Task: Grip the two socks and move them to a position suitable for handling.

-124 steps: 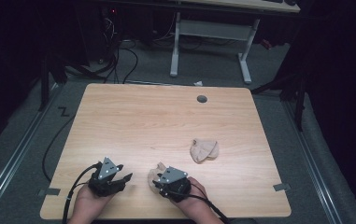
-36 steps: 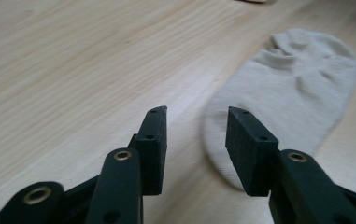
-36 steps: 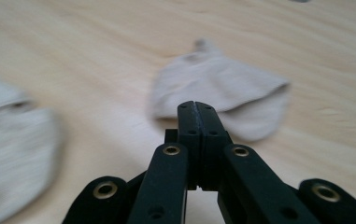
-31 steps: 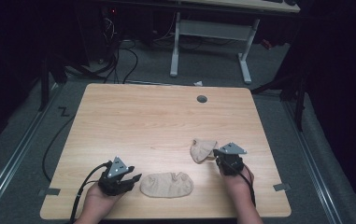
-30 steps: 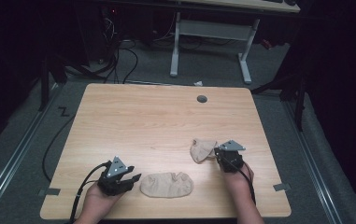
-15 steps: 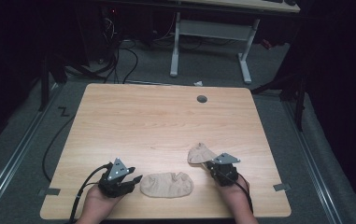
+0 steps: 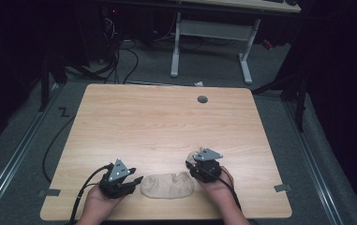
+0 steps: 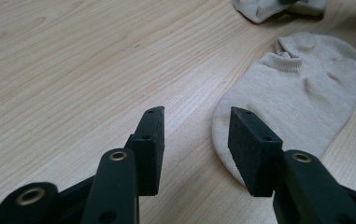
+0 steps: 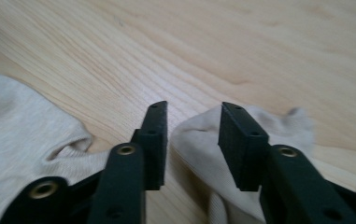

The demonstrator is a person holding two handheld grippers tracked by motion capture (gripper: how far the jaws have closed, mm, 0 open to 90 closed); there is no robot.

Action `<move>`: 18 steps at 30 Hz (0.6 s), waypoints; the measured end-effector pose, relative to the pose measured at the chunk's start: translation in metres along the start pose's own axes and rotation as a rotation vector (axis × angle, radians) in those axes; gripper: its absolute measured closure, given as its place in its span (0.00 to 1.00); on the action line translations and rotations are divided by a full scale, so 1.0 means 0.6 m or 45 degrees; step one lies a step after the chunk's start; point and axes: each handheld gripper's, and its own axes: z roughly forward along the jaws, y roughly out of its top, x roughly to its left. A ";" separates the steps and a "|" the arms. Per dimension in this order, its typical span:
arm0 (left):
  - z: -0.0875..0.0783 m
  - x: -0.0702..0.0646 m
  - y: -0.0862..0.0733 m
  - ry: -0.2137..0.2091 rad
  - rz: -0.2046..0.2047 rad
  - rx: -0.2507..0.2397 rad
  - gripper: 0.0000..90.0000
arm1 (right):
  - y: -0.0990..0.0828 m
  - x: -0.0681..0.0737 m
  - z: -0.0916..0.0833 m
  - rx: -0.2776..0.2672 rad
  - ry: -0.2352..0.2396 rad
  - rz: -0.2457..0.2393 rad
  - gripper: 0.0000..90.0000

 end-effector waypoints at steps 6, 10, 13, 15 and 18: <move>0.000 0.004 -0.002 0.004 -0.011 0.000 0.63 | -0.007 -0.003 0.028 0.103 -0.041 -0.031 0.74; -0.002 0.002 -0.001 0.006 -0.005 0.003 0.63 | -0.010 -0.007 0.018 0.058 -0.051 -0.026 0.95; -0.002 0.001 -0.002 0.007 -0.001 0.002 0.63 | -0.005 -0.014 -0.003 -0.022 -0.060 -0.008 0.95; 0.000 0.000 -0.002 0.006 0.004 0.008 0.63 | -0.003 -0.021 -0.020 -0.080 -0.070 0.020 0.95; 0.002 0.000 -0.001 -0.001 0.008 0.014 0.63 | -0.006 -0.035 -0.041 -0.141 -0.079 0.075 0.95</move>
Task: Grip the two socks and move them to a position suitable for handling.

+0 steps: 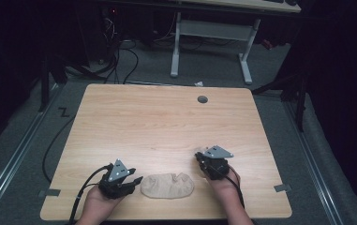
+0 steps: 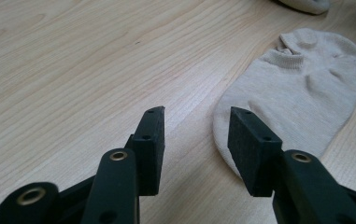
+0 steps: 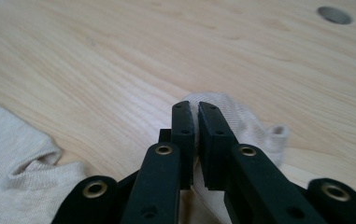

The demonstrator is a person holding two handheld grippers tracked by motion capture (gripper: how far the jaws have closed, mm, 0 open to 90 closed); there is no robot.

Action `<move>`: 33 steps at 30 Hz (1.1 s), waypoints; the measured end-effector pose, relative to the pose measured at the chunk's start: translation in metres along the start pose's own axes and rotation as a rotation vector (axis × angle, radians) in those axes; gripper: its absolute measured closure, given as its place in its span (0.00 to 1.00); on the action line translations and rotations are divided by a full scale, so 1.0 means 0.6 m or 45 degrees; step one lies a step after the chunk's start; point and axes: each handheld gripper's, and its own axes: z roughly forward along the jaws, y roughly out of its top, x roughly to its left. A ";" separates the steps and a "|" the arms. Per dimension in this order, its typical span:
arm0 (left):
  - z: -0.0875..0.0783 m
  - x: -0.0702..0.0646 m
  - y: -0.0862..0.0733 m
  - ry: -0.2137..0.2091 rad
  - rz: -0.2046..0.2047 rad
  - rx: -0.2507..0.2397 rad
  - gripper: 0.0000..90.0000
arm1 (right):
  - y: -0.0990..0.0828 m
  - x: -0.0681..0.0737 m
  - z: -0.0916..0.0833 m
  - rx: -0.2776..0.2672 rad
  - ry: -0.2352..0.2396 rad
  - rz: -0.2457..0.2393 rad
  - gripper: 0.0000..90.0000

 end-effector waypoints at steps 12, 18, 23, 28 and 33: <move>0.001 -0.004 0.002 -0.003 0.015 0.003 0.63 | -0.026 -0.068 -0.047 -0.082 -0.107 0.144 0.94; 0.002 -0.006 0.002 -0.001 0.031 0.006 0.63 | -0.057 -0.113 -0.056 -0.049 -0.177 0.241 0.93; 0.002 -0.007 0.003 -0.002 0.030 0.005 0.63 | -0.091 -0.137 -0.061 0.011 -0.215 0.298 0.93; 0.002 -0.007 0.003 -0.004 0.030 0.005 0.63 | -0.108 -0.151 -0.063 0.058 -0.251 0.322 0.88; 0.002 -0.007 0.003 -0.004 0.031 0.004 0.63 | -0.102 -0.153 -0.074 0.027 -0.302 0.318 0.83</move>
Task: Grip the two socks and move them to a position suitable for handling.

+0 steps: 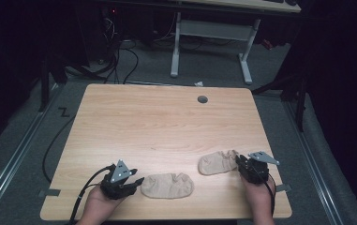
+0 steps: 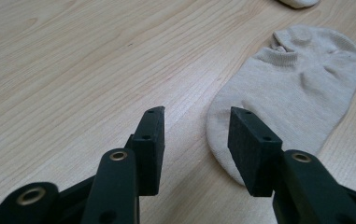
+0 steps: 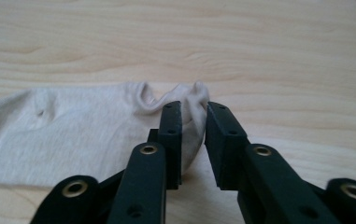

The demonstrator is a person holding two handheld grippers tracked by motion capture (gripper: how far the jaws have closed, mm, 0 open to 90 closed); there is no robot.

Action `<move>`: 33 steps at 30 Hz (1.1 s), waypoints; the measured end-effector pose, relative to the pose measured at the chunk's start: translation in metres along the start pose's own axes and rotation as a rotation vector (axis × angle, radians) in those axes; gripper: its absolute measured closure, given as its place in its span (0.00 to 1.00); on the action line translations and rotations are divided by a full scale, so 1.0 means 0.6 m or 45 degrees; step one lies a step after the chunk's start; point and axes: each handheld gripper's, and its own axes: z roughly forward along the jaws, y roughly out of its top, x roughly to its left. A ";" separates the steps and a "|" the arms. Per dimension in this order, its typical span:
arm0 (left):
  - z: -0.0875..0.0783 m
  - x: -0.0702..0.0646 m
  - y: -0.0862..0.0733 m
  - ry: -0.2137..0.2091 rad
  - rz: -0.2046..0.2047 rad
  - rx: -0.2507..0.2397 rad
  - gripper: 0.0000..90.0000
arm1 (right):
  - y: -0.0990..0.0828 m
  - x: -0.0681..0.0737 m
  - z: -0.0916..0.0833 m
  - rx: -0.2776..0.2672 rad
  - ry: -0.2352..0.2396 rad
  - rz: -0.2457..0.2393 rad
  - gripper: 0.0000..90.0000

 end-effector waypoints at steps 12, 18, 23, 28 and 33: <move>0.002 -0.001 0.000 0.001 0.005 0.003 0.63 | -0.001 0.006 0.029 0.117 0.004 -0.135 1.00; 0.001 -0.001 0.000 -0.001 0.001 0.002 0.63 | -0.012 0.001 0.032 0.149 0.035 -0.107 1.00; 0.001 -0.001 0.001 -0.001 0.004 0.002 0.63 | -0.013 0.013 0.030 0.153 0.057 -0.118 1.00; 0.001 -0.001 0.001 0.000 0.005 0.003 0.63 | -0.011 0.030 0.031 0.161 0.087 -0.137 1.00; 0.001 -0.001 0.001 0.001 0.005 0.001 0.63 | -0.005 0.048 0.024 0.136 0.111 -0.184 0.96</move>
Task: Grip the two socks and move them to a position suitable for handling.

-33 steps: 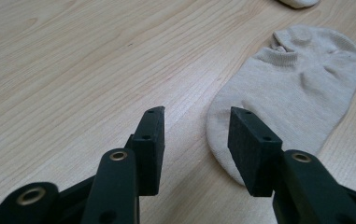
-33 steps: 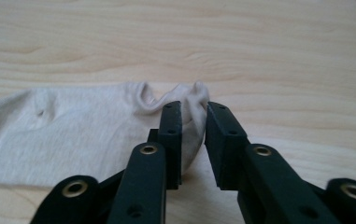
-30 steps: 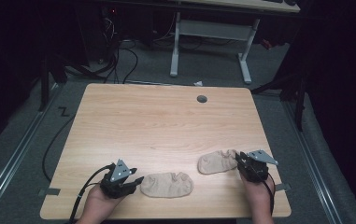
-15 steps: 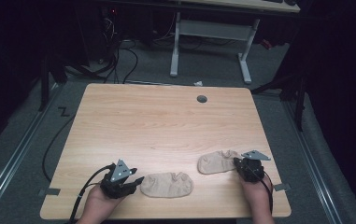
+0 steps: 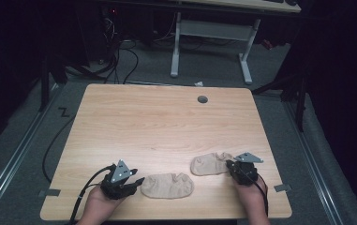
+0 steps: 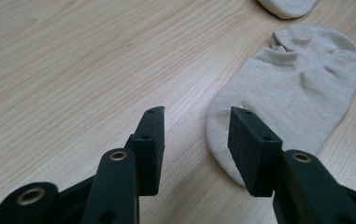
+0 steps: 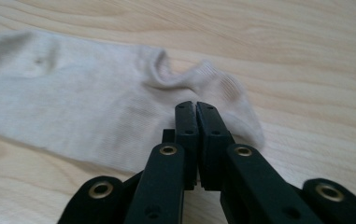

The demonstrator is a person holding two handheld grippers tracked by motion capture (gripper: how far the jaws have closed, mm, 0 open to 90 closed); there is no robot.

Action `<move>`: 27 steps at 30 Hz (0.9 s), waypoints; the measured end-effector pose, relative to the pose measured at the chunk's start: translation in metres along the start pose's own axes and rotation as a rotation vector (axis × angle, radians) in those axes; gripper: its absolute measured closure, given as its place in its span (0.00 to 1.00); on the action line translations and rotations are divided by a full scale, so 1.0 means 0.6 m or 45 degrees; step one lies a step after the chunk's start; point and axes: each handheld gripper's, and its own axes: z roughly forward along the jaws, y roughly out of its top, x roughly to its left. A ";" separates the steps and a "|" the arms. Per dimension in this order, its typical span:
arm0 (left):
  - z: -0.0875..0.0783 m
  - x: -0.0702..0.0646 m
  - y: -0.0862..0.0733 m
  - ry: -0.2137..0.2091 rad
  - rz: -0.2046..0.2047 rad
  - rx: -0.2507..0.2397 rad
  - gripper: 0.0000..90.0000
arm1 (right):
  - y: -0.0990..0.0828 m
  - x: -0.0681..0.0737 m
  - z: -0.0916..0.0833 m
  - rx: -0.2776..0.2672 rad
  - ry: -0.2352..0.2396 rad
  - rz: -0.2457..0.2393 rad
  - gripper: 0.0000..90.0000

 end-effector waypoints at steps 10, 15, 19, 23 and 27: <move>0.001 0.000 0.000 0.000 0.004 0.001 0.63 | 0.017 0.074 0.013 0.038 0.140 -0.134 0.99; 0.002 0.000 0.001 0.000 0.005 0.005 0.63 | 0.026 0.088 0.027 0.049 0.128 -0.169 1.00; 0.005 -0.002 0.001 0.000 0.012 0.011 0.63 | 0.039 0.104 0.042 0.038 0.140 -0.204 1.00; 0.007 -0.003 0.001 -0.001 0.017 0.017 0.63 | 0.052 0.125 0.056 0.029 0.179 -0.245 1.00; 0.006 -0.003 0.001 0.002 0.018 0.015 0.63 | 0.061 0.136 0.057 0.018 0.163 -0.285 0.99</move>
